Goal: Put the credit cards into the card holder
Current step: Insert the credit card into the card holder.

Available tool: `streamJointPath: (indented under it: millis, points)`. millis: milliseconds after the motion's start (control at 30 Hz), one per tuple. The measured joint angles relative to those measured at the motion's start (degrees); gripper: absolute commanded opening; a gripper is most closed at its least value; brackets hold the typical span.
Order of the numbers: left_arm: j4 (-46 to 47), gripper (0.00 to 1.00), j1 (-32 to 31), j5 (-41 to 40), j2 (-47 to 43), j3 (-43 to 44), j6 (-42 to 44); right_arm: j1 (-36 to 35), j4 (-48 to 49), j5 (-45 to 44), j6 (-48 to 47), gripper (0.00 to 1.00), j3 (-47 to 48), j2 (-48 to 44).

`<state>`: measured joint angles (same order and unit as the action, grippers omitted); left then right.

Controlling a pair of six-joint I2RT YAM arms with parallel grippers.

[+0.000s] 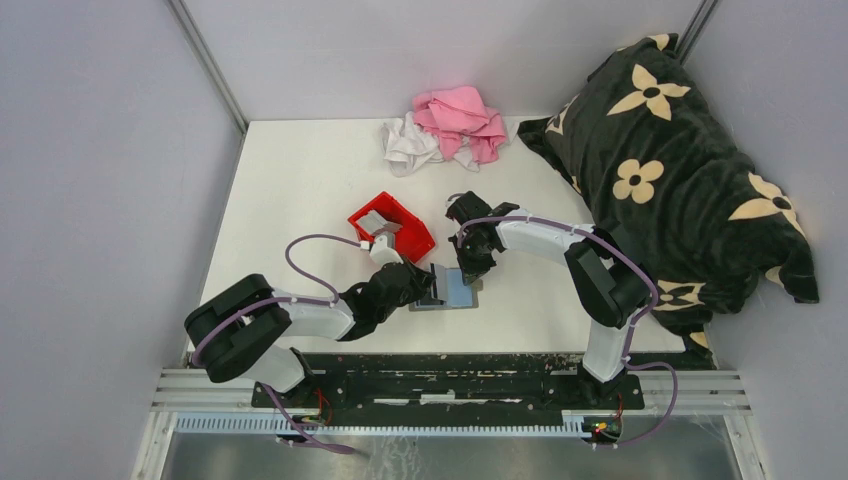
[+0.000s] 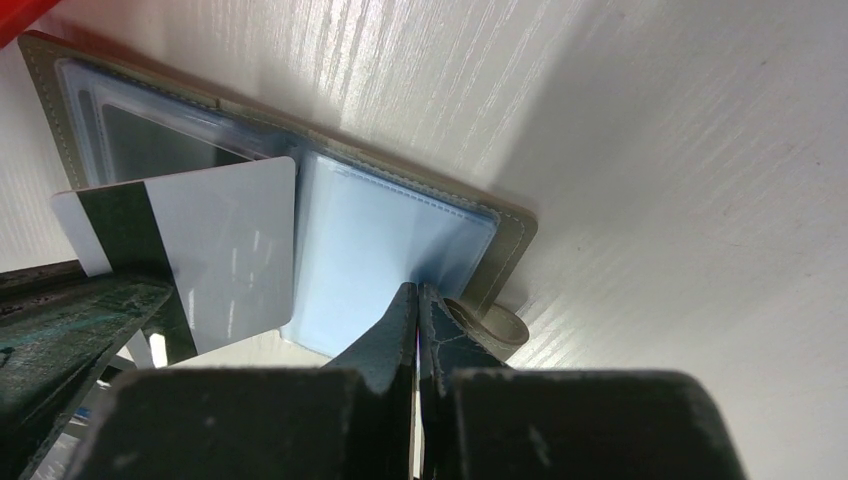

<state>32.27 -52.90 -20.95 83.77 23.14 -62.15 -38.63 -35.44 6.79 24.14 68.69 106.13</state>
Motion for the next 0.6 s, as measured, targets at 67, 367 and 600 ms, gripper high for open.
streamJointPath:
  millis: [67,367,600]
  points:
    - [0.6,0.03,0.0,0.0,0.4,0.0,-0.1,0.0,-0.1,0.0,0.0,0.01,0.1,0.1]
    - [1.9,0.03,0.0,0.0,1.4,0.1,-1.4,0.0,-0.3,0.0,0.0,0.01,0.4,0.3]
    - [2.2,0.03,0.0,0.0,2.3,0.1,-1.5,0.0,-0.6,0.0,0.0,0.01,0.6,0.5]
